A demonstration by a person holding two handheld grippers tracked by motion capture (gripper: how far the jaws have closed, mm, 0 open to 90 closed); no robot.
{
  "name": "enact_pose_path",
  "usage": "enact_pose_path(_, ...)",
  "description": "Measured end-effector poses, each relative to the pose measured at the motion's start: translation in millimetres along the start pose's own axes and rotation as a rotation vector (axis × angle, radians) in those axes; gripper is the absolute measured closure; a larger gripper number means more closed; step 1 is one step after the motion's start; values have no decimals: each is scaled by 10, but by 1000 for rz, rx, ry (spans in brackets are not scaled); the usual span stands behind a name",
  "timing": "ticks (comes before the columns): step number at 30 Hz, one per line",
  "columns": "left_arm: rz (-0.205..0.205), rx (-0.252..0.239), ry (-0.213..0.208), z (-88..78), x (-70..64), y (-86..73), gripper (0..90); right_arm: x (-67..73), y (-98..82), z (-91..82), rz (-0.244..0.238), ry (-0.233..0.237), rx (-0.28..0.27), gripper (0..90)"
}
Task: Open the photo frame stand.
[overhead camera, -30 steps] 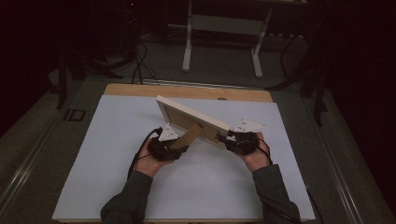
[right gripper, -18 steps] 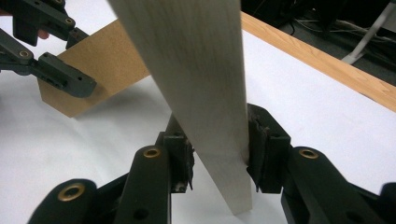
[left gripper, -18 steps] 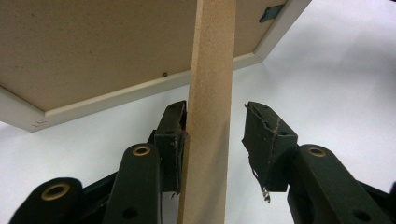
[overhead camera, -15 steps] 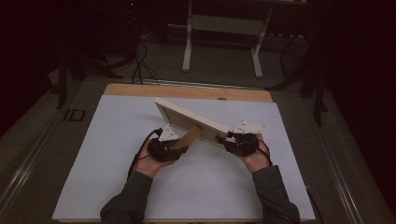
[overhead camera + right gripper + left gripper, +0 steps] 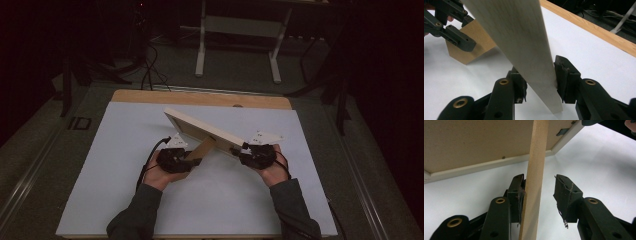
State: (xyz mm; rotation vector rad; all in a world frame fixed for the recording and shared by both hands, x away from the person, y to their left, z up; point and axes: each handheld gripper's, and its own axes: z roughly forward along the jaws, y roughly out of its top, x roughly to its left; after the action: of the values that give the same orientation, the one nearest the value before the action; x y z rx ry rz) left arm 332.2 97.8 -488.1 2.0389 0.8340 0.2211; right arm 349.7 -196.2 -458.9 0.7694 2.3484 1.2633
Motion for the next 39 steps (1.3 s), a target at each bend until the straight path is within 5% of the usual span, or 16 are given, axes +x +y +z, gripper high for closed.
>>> enact_pose_path(17, -5, 34, -33, -21, -7, -31, 592, 58, -18, 1, -21, -2, 5, 616)
enact_pose_path(39, -57, -50, -59, -144, 70, -3, 577, 36, -36, 8, 6, 16, 5, 596)
